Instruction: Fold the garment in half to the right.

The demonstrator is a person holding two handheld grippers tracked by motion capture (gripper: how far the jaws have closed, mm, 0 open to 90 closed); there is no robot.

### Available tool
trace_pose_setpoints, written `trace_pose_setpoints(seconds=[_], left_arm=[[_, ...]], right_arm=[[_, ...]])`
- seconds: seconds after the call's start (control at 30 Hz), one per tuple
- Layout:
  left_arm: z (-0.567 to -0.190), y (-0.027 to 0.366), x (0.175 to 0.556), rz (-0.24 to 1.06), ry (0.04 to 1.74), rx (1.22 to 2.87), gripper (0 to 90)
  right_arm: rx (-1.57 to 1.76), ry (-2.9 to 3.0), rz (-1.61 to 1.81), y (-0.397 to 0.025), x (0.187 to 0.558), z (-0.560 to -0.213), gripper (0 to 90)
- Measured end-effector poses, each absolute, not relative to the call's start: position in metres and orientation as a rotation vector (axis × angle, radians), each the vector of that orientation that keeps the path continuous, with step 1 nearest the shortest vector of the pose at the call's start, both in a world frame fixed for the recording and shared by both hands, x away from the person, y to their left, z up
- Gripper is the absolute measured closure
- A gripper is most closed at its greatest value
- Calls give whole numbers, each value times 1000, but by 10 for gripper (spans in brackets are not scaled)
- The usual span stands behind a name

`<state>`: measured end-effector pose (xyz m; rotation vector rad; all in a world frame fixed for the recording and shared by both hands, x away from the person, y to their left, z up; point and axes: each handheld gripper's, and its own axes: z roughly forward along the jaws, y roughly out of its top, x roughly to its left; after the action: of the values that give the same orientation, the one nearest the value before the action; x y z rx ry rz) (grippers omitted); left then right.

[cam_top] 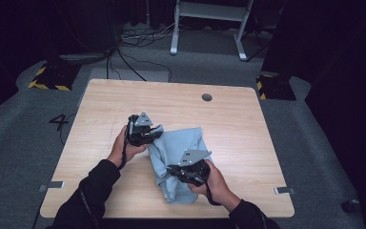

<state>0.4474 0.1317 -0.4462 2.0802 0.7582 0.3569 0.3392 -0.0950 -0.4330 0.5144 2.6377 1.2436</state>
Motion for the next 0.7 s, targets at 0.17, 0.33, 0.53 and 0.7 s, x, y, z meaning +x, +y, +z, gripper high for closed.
trace_pose_setpoints(seconds=[0.17,0.33,0.53,0.7], left_arm=[[-444,121,450,363,748,2082,780],[-444,114,452,359,743,2083,780],[-440,107,452,359,730,2086,779],[-436,97,454,375,709,2100,779]], right_arm=[[535,2618,1241,-105,339,-431,852],[558,2604,1239,-114,339,-430,852],[583,2576,1246,-126,338,-425,852],[609,2566,1243,-134,338,-425,851]])
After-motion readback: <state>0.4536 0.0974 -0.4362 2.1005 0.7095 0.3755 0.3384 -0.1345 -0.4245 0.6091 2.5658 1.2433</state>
